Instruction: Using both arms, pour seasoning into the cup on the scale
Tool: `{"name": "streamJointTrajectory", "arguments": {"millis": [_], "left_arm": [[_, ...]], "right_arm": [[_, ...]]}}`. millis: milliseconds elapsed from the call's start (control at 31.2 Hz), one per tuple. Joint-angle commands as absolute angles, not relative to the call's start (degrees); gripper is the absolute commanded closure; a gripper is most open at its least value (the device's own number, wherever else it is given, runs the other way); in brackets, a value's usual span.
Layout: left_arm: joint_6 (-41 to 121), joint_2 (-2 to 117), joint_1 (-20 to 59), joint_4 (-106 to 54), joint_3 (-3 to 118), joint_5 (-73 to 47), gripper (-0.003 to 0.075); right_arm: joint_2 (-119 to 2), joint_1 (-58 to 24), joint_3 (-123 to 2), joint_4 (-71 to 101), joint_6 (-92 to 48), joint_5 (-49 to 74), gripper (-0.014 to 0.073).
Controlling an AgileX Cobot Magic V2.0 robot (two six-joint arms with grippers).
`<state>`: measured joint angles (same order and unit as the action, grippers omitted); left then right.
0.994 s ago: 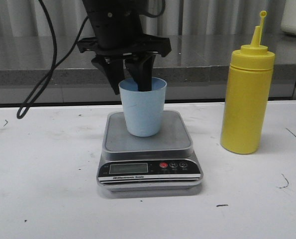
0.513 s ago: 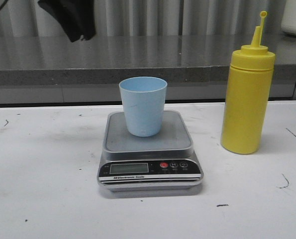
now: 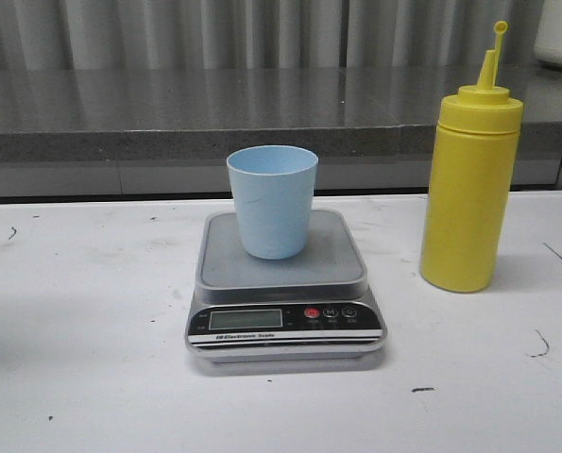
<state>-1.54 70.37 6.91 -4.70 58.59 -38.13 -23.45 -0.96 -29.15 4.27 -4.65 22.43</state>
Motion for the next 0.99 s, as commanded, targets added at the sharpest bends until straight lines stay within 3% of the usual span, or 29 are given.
{"name": "streamJointTrajectory", "arguments": {"millis": [0,224,513,737,962], "left_arm": [[-2.1,61.2,5.4,-5.5,52.0,-30.1,0.074],[-2.1,39.8,5.5,-5.5,35.8,-24.0,0.074],[-2.1,11.6,5.5,-5.5,27.1,-22.3,0.074],[-2.1,1.5,5.5,-5.5,24.4,-21.3,0.074],[-2.1,-1.2,5.5,-5.5,23.6,-21.2,0.074]], "right_arm": [[-24.2,-0.8,-31.3,3.8,-5.1,18.3,0.0006],[-24.2,-0.8,-31.3,3.8,-5.1,18.3,0.0006],[-24.2,-0.8,-31.3,3.6,-5.1,18.3,0.0006],[-24.2,-0.8,-31.3,3.6,-5.1,18.3,0.0006],[-25.3,-0.8,-31.3,4.0,-5.1,17.4,0.0006]]}}
